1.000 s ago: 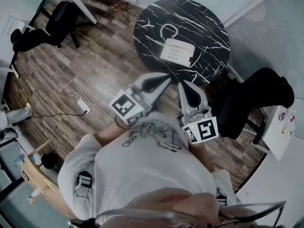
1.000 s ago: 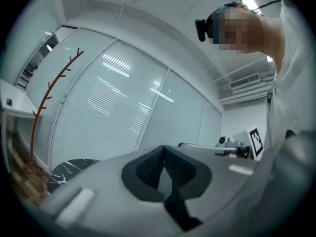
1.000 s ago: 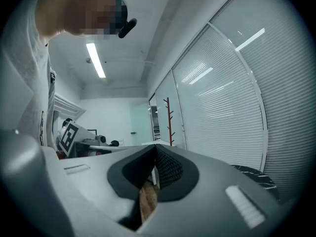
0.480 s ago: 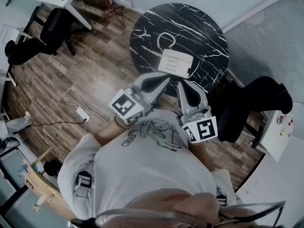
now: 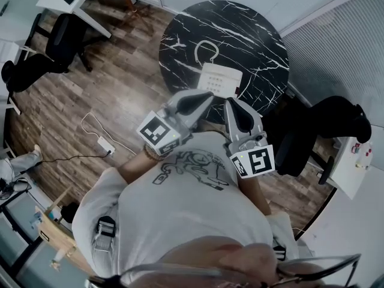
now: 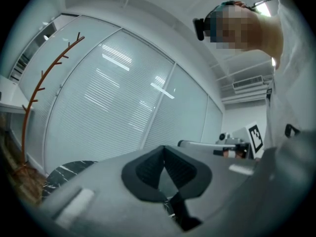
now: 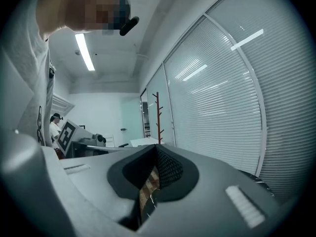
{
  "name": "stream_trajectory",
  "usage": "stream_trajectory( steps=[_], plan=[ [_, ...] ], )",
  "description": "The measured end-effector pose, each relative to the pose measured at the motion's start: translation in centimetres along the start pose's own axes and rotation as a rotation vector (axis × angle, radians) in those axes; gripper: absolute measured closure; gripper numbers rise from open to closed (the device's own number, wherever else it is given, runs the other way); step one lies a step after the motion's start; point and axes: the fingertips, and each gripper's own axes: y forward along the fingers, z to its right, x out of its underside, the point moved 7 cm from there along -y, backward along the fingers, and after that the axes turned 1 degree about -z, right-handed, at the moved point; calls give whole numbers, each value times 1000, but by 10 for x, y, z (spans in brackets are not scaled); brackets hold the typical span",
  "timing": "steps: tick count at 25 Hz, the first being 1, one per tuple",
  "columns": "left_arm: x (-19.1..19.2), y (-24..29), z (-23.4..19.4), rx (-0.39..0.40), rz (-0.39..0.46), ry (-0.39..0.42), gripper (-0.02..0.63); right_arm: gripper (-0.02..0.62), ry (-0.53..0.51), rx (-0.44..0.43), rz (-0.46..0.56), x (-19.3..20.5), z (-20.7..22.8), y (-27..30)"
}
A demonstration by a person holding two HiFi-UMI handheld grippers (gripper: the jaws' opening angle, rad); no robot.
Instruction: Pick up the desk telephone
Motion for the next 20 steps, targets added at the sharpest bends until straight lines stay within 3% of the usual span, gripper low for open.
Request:
stream_trajectory(
  steps=[20],
  plan=[
    [19,43,-13,-44,-93,50,603,588,18,11,-53,14,56,0]
  ],
)
